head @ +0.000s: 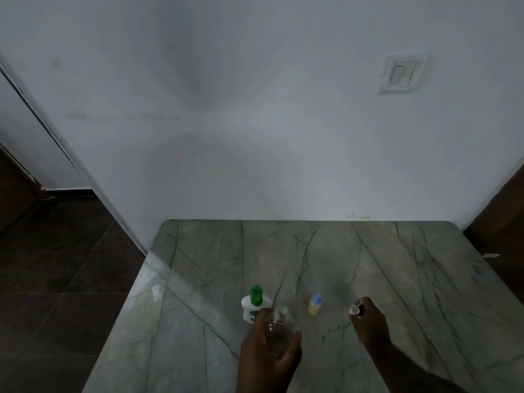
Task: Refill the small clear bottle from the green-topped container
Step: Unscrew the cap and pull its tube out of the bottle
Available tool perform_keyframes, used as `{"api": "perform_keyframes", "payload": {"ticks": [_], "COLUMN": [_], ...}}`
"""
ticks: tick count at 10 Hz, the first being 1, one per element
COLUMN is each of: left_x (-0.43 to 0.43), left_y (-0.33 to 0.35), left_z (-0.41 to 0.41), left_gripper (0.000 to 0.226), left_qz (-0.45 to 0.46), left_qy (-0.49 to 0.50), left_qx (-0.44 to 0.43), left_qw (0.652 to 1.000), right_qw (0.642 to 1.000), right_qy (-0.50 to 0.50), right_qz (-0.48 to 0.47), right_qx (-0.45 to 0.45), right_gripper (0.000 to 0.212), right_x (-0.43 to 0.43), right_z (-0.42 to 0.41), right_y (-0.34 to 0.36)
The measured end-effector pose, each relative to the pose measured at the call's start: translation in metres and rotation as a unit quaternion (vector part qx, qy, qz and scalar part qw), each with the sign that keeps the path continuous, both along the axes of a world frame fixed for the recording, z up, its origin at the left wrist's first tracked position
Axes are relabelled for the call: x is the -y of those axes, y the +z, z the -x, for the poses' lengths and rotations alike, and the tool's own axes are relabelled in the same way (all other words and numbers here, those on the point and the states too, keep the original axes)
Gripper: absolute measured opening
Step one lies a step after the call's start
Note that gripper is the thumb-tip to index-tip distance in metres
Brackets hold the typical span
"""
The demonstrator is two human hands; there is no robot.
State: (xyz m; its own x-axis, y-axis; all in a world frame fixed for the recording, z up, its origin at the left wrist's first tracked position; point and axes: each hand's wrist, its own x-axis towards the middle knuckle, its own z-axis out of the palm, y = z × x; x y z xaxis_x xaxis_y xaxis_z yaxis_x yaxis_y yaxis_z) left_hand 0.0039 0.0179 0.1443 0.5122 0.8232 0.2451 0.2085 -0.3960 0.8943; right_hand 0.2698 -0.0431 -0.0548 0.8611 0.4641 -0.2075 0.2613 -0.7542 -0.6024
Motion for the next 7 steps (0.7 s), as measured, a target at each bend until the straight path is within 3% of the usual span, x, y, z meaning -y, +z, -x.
{"api": "perform_keyframes", "payload": {"ticks": [2,4,5,6,7], "left_x": [-0.004,-0.017,-0.027,-0.036,-0.027], "left_y": [0.003,0.025,0.049,0.050,0.024], "left_z": [0.008,0.021,0.026,0.026,0.028], "left_gripper": [0.030,0.054,0.052,0.052,0.051], "left_qz": [0.056,0.130,0.188,0.216,0.183], "left_qy": [0.004,-0.099,-0.219,-0.219,-0.194], "left_qx": [-0.038,-0.151,-0.246,-0.257,-0.196], "left_qw": [0.998,0.975,0.925,0.916,0.944], "right_qw": [1.000,0.999,0.999,0.999,0.999], "right_qy": [-0.004,-0.003,-0.011,-0.014,-0.013], "right_qz": [0.022,0.043,0.034,0.016,0.011], "right_qx": [0.005,-0.001,-0.016,-0.030,-0.051], "right_gripper": [0.008,0.016,0.021,0.030,0.045], "right_x": [0.005,0.007,0.006,0.007,0.006], "right_z": [0.002,0.007,0.010,0.010,0.009], "right_y": [-0.016,-0.022,-0.018,-0.018,-0.012]}}
